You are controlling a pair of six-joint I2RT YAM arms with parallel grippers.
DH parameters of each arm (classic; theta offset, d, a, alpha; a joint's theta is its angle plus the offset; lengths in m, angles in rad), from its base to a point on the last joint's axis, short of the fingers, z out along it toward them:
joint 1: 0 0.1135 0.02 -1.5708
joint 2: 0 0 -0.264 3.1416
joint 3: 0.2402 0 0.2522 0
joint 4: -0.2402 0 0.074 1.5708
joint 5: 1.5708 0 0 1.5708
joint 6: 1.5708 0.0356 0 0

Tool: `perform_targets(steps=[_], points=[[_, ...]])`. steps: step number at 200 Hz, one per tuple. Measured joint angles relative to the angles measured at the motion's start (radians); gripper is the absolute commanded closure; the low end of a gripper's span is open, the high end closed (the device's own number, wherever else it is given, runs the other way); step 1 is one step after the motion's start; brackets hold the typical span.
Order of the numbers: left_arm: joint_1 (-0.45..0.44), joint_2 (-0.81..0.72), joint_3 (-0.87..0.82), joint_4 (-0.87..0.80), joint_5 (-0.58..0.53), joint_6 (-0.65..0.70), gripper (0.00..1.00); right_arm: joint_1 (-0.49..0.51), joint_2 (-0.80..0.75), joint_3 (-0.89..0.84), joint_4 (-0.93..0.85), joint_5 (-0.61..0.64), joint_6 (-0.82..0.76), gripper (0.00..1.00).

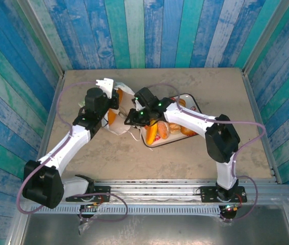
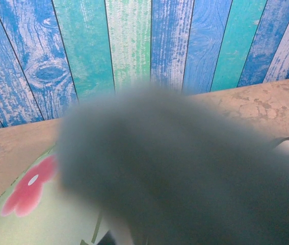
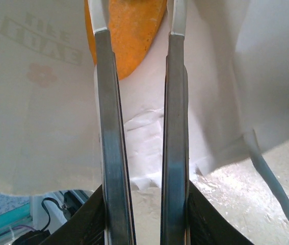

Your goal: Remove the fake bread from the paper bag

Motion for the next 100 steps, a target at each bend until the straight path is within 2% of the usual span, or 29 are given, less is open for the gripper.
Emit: perform_targets(steps=[100], points=[[0.0, 0.049, 0.063, -0.02, -0.045, -0.02, 1.0, 0.0, -0.194, -0.123, -0.028, 0.007, -0.05, 0.99]])
